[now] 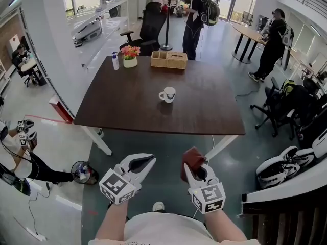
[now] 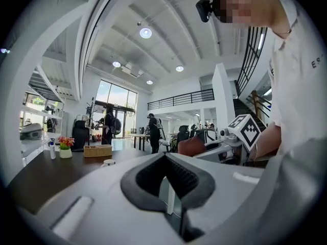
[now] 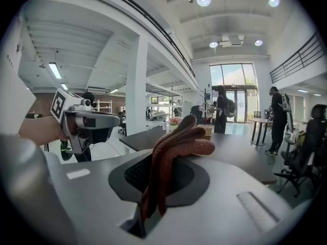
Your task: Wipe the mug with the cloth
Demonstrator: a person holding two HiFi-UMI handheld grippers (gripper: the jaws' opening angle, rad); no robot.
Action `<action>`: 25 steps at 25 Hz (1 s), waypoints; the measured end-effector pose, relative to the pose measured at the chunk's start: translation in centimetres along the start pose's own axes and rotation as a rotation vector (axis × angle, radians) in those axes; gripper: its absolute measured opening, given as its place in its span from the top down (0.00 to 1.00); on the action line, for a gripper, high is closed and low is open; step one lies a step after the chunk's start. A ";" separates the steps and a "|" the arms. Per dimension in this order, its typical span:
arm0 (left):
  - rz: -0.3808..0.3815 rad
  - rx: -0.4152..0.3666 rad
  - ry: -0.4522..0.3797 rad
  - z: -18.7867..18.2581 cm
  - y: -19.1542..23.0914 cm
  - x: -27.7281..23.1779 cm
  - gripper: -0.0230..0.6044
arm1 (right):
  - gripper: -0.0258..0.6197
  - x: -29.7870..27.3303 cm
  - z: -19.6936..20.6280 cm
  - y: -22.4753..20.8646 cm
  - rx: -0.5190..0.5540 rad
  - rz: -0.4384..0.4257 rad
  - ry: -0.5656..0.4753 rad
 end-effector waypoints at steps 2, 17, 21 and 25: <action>0.003 0.000 -0.007 -0.2 1.1 0.1 0.96 | 0.84 -1.0 -0.5 0.0 0.007 0.004 0.001; -0.054 0.093 0.034 2.8 10.0 -2.5 0.96 | 0.84 -7.6 -0.4 -4.8 -0.047 0.023 0.042; -0.074 0.086 0.063 3.6 13.1 -5.8 0.96 | 0.84 -11.2 -0.3 -8.7 -0.049 0.002 0.051; -0.085 0.086 0.090 4.0 16.9 -10.4 0.96 | 0.84 -15.6 -0.9 -14.0 -0.063 -0.014 0.054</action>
Point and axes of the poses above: the fingertips, and each gripper's own axes: x backward along the fingers, y to its left, z out of its underside, the point moved 2 cm from there along x, backward along the fingers, and after that the axes turned 8 degrees about -z, right-handed, at the moved point
